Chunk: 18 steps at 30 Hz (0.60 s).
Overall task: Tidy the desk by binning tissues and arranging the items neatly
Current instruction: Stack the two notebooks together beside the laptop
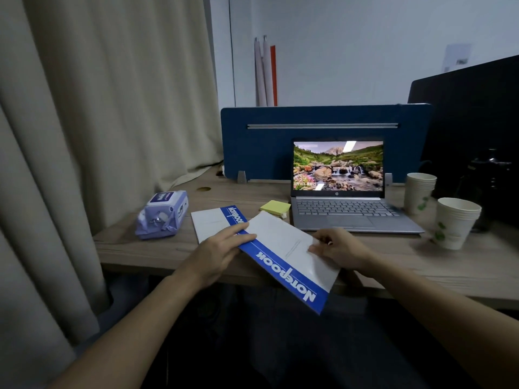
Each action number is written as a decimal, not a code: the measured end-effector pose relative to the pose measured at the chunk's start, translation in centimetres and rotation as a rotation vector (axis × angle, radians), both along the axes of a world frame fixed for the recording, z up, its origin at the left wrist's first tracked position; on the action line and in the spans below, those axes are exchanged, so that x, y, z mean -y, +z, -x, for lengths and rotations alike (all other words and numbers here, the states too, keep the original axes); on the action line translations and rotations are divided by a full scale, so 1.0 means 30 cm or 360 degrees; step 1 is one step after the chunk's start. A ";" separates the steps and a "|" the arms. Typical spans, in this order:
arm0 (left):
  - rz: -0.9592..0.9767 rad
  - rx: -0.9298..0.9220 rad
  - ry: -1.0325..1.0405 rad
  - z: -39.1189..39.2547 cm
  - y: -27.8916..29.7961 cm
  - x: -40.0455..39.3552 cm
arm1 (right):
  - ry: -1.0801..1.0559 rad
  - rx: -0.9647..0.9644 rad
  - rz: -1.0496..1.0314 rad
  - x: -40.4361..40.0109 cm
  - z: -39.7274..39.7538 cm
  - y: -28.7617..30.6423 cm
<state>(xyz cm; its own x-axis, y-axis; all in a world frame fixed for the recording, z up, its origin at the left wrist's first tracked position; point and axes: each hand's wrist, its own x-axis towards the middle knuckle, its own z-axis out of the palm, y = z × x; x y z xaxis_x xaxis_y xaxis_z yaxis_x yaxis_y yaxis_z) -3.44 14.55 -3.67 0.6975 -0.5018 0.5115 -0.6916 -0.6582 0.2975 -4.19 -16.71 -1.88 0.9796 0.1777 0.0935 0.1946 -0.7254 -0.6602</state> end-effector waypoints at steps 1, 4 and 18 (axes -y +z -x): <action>-0.0019 -0.0014 0.0014 -0.006 -0.005 -0.007 | -0.0024 0.0029 -0.0076 0.000 -0.007 0.005; 0.0070 -0.0113 0.0049 -0.025 -0.016 -0.026 | -0.0051 0.0066 -0.0217 -0.003 -0.031 0.025; -0.0597 -0.0310 0.0302 -0.217 0.190 0.134 | 0.0232 0.0653 0.0445 -0.140 -0.163 0.115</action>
<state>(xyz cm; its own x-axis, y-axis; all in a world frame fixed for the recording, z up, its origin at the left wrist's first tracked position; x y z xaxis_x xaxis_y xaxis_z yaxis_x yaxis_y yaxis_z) 3.05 10.54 2.04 0.8601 -0.4813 0.1691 -0.5033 -0.8547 0.1271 0.70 -12.49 1.57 0.8354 0.3829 0.3944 0.5092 -0.8091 -0.2932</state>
